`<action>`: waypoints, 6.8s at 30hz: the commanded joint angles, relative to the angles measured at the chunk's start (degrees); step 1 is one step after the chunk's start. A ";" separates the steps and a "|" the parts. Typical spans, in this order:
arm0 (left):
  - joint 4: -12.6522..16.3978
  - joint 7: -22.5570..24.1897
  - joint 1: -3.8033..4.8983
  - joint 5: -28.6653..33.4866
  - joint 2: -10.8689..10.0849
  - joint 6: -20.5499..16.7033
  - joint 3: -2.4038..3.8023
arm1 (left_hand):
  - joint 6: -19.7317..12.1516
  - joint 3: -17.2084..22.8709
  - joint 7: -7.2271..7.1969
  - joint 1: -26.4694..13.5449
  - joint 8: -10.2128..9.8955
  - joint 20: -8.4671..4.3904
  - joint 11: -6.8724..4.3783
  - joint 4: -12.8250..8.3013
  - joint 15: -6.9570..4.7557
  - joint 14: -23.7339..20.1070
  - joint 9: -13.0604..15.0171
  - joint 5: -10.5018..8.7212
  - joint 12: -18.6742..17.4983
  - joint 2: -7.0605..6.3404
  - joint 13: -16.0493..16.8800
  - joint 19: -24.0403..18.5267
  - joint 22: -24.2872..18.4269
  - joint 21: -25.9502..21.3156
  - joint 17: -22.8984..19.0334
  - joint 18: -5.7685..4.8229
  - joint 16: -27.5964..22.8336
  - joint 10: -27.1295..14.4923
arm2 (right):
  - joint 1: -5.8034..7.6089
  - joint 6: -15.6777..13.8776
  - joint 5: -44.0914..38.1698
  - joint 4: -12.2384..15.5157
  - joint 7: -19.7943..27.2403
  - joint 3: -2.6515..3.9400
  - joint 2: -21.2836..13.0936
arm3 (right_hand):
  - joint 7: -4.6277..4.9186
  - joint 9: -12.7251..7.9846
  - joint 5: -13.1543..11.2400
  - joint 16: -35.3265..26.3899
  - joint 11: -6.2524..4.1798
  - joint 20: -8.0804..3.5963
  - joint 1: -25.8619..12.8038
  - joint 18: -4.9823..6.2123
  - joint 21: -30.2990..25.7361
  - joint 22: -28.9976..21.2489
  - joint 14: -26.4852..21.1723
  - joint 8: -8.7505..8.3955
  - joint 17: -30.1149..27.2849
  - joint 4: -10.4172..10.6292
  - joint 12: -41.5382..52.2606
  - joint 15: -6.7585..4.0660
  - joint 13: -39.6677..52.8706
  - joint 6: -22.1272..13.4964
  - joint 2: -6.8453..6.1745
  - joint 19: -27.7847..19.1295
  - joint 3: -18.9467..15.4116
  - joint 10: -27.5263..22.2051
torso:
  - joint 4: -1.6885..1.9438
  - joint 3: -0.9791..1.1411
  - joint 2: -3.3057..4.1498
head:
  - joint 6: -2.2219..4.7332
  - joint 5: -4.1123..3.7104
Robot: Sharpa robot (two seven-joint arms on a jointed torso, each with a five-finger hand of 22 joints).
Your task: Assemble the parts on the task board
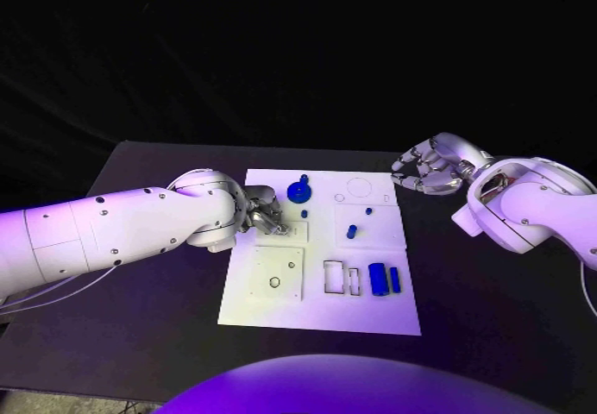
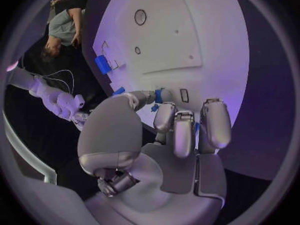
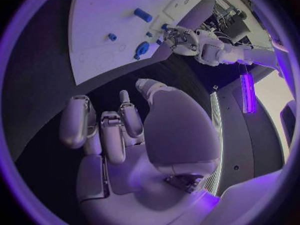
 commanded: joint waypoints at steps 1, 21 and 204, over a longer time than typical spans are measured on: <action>0.03 -0.70 -0.18 0.74 0.12 1.83 -0.14 | -0.01 9.63 -0.30 0.57 -0.36 -0.26 0.16 -9.73 -0.48 6.05 -0.08 0.39 0.37 0.16 0.17 0.33 2.40 -0.04 15.09 -1.16 0.21 0.44 | -0.07 0.42 -0.14 -0.09 0.15 0.00 0.12 | -0.02 0.06 0.33 -0.25 -0.32 -0.31 -0.52 0.84 -0.36 3.02 5.47 0.29 13.24 -0.01 0.07 -0.48 0.02 -0.47 -0.09 0.03 0.52 0.19 | 0.00 0.01 0.00 | 0.01 -0.06; -0.50 -1.01 -0.17 3.08 -0.02 0.78 0.14 | 0.12 9.59 -0.31 0.55 -0.37 -0.28 0.14 -9.67 -0.49 6.05 -0.14 0.71 0.36 0.15 0.15 0.35 2.43 -0.03 15.09 -1.16 0.21 0.47 | -0.34 0.47 -0.11 -0.19 0.14 -0.01 0.21 | -0.02 0.06 0.47 -0.26 -0.33 -0.31 -0.58 0.83 -0.34 3.04 5.46 0.31 13.23 -0.04 0.05 -0.48 -0.02 -0.48 -0.10 0.05 0.62 0.16 | -0.02 0.01 0.00 | 0.01 -0.16; -11.46 -9.30 5.13 15.05 8.34 19.36 -0.04 | 0.06 8.79 -0.01 1.24 -0.95 -0.19 0.40 -10.83 -0.36 6.05 -0.91 2.37 0.66 1.20 1.05 0.19 2.60 -0.67 15.09 -1.07 0.21 0.78 | -0.81 0.76 -0.02 -0.76 0.02 -0.03 1.41 | -0.02 0.13 1.42 -0.32 -0.35 -0.34 -0.87 0.87 -0.59 3.00 5.44 0.45 13.13 -0.37 0.03 -0.50 -0.12 -0.65 -0.46 0.01 1.53 0.08 | -0.05 0.03 0.01 | 0.01 0.03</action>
